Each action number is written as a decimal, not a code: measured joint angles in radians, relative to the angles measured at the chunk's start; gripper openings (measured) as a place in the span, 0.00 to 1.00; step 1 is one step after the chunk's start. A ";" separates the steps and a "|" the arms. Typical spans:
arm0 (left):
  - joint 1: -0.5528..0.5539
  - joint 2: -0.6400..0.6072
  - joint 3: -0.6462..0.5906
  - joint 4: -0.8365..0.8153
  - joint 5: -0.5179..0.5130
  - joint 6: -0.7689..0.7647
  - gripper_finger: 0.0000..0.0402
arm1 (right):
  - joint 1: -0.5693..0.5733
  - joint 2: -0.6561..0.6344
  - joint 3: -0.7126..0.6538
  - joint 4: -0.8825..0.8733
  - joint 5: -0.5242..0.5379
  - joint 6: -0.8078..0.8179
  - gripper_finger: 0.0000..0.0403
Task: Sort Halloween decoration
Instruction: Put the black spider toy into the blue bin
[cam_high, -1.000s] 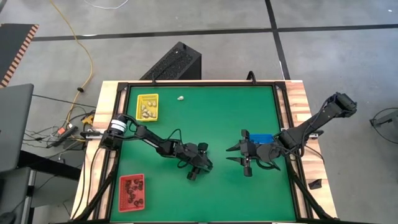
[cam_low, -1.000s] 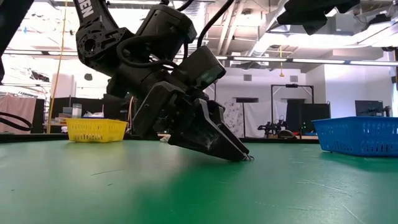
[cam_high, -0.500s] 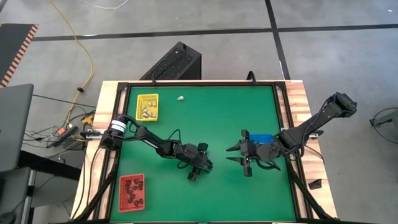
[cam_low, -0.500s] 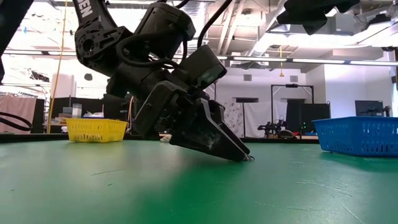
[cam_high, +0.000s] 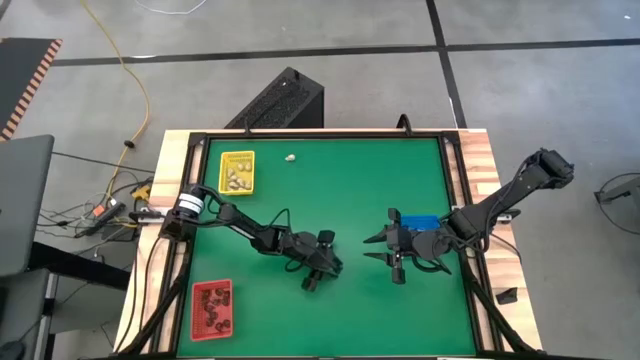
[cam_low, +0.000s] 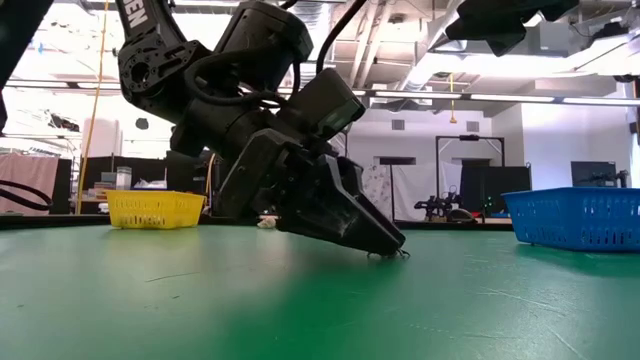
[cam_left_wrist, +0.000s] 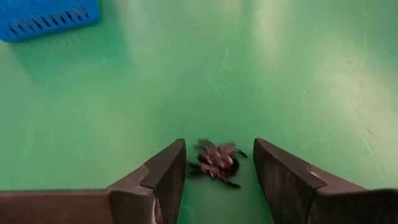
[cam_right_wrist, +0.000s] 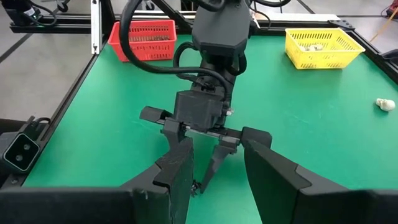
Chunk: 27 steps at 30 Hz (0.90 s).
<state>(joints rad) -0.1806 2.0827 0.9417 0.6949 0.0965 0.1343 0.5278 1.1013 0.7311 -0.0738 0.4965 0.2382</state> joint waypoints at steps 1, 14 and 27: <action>0.000 0.000 0.000 -0.012 0.004 0.000 0.44 | 0.000 0.000 0.000 0.000 0.000 0.000 0.43; 0.003 -0.002 0.002 -0.091 0.033 -0.004 0.44 | 0.000 0.000 0.000 0.001 0.000 -0.003 0.43; 0.002 -0.002 0.001 -0.093 0.032 0.032 0.24 | 0.000 0.000 0.000 0.005 0.000 -0.002 0.43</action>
<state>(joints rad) -0.1787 2.0808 0.9425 0.6014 0.1287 0.1661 0.5278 1.1015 0.7311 -0.0685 0.4968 0.2359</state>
